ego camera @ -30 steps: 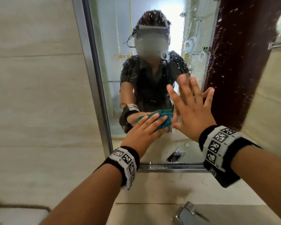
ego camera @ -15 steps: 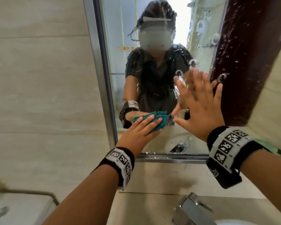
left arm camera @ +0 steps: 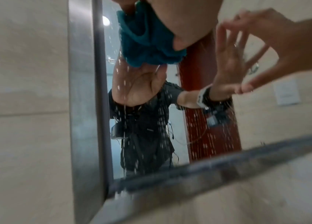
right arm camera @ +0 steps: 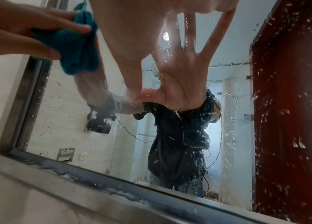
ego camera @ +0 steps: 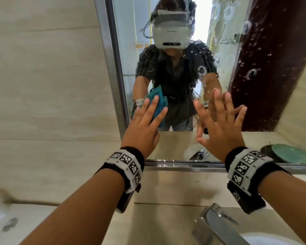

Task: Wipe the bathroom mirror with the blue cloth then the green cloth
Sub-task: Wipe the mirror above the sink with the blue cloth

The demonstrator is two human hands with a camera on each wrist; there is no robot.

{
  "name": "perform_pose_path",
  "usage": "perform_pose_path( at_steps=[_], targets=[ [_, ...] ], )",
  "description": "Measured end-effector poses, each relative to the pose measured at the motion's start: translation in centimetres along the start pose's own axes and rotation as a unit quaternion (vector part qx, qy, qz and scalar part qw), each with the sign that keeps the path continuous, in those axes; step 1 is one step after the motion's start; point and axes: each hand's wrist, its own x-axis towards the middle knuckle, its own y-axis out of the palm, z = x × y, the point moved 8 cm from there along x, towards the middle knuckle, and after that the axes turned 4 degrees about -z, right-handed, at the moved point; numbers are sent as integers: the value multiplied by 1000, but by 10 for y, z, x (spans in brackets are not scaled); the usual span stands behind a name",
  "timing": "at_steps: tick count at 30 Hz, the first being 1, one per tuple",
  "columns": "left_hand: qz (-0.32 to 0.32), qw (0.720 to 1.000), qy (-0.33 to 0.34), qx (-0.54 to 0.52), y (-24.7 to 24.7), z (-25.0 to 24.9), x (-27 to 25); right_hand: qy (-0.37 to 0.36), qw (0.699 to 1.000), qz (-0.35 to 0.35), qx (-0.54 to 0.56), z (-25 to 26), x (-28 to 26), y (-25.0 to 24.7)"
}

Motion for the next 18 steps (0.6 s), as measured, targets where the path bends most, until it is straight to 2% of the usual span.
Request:
perform_pose_path(
  at_steps=[2, 4, 5, 7, 10, 12, 14, 18],
  targets=[
    [43, 996, 76, 7, 25, -19, -21, -1, 1000, 1, 0, 0, -1, 1],
    [125, 981, 146, 31, 51, -36, -48, -4, 1000, -3, 6, 0, -1, 2],
    [160, 974, 157, 43, 61, -39, -59, -5, 1000, -4, 7, 1, -1, 2],
    [183, 969, 157, 62, 66, -41, -68, -7, 1000, -6, 9, 0, -1, 3],
    [168, 969, 169, 71, 57, -32, -62, -7, 1000, -5, 20, 0, -1, 3],
    [99, 987, 116, 45, 34, -14, -47, -4, 1000, -4, 18, 1, -1, 2],
    [38, 998, 35, 27, 16, 8, -38, -4, 1000, -3, 21, 1, -2, 2],
    [-5, 996, -83, -33, 5, 20, -33, -2, 999, -5, 34, 2, -1, 1]
  ],
)
